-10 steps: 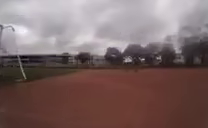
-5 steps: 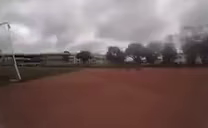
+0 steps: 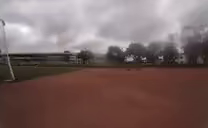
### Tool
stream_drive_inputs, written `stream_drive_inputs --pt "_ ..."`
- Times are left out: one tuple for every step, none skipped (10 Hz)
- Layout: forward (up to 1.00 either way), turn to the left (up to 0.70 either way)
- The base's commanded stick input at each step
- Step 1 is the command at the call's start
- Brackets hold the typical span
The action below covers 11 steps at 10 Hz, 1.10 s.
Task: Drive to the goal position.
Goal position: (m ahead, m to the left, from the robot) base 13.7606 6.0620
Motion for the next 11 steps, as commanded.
stream_drive_inputs --pt "0.7 0.0" --pt "0.7 0.0" --pt "0.7 0.0" --pt "0.7 0.0" --pt "0.7 0.0" --pt "0.7 0.0" --pt "0.7 0.0" --pt "0.7 0.0" --pt "0.7 0.0" --pt "0.7 0.0" --pt "0.7 0.0"
